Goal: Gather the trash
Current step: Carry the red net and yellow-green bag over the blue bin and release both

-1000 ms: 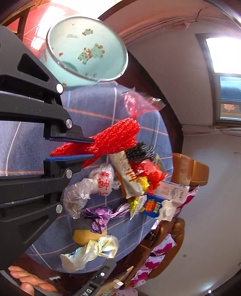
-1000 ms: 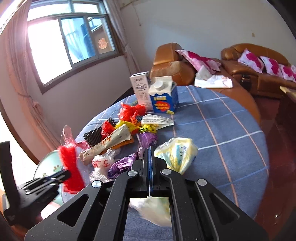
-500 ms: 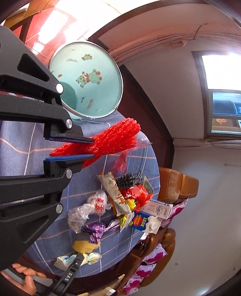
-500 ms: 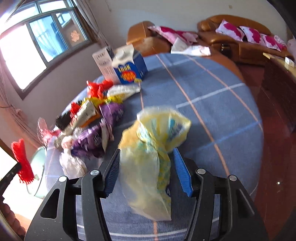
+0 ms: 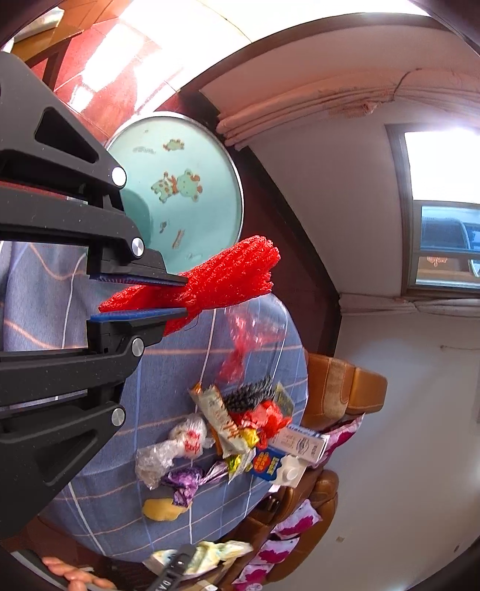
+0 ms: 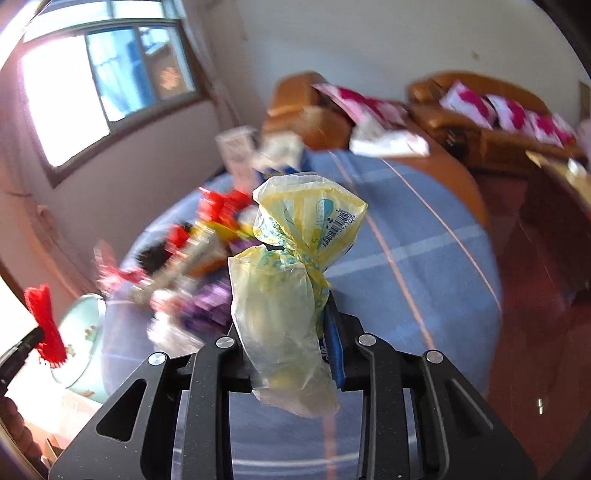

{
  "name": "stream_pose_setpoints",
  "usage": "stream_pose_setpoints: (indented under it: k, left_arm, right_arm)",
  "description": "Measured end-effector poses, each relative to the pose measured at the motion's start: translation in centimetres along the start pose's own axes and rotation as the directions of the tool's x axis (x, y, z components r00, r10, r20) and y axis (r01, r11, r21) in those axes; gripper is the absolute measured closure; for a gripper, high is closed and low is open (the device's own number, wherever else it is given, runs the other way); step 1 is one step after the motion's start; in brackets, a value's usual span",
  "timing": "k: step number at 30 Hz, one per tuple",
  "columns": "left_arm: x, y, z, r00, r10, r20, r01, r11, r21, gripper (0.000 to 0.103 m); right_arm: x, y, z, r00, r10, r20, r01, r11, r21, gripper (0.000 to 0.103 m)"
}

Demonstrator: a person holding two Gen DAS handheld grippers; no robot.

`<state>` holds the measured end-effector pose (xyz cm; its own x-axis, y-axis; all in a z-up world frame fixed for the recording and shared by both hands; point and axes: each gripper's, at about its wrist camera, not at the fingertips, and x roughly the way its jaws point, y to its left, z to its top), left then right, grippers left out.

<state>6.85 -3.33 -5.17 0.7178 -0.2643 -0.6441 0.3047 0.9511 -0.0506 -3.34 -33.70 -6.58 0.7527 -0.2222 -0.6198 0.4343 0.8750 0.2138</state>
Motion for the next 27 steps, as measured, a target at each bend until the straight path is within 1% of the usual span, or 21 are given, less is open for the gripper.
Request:
stream_pose_setpoints:
  k: [3,5,8,10,12,14,19,23,25,27]
  left_arm:
    - [-0.4,2.3,0.1,0.999,0.042,0.011,-0.042,0.999,-0.015,0.092]
    - [-0.5,4.0,0.1,0.996,0.084,0.012,-0.084,0.996,-0.030,0.092]
    - [-0.3,6.5,0.0,0.990,0.139,0.004,-0.138,0.989,-0.049,0.092]
    - [0.1,7.9,0.0,0.987,0.160,-0.007,-0.160,0.985,-0.066,0.092]
    - [0.5,9.2,0.0,0.985,0.171,-0.020,-0.172,0.982,-0.083,0.092]
    - [1.1,10.3,-0.1,0.984,0.172,-0.037,-0.175,0.980,-0.096,0.092]
    - [3.0,11.9,-0.6,0.983,0.157,-0.091,-0.167,0.979,-0.113,0.092]
    - [4.5,12.8,-1.0,0.983,0.142,-0.121,-0.156,0.981,-0.114,0.092]
    - [5.2,13.1,-1.1,0.982,0.133,-0.133,-0.149,0.982,-0.118,0.092]
    - [5.8,13.3,-1.2,0.982,0.127,-0.143,-0.144,0.983,-0.116,0.092]
  right_arm:
    - [1.0,4.1,0.8,0.996,0.085,-0.012,-0.085,0.994,-0.062,0.074]
    - [2.0,7.2,0.8,0.989,0.146,-0.036,-0.150,0.983,-0.110,0.074]
    - [3.4,12.3,0.5,0.970,0.229,-0.075,-0.239,0.953,-0.187,0.074]
    - [4.3,15.3,0.2,0.955,0.277,-0.103,-0.293,0.929,-0.224,0.074]
    - [5.5,18.4,-0.2,0.935,0.321,-0.148,-0.350,0.902,-0.254,0.074]
    - [6.7,21.1,-0.8,0.921,0.343,-0.186,-0.384,0.880,-0.278,0.073]
    - [10.2,26.0,-2.7,0.896,0.351,-0.272,-0.428,0.846,-0.318,0.073]
    - [12.4,28.3,-3.6,0.870,0.364,-0.334,-0.468,0.824,-0.320,0.073]
    - [13.5,29.7,-4.0,0.859,0.368,-0.357,-0.485,0.807,-0.336,0.071]
    - [14.4,30.6,-4.5,0.850,0.368,-0.376,-0.496,0.799,-0.339,0.068]
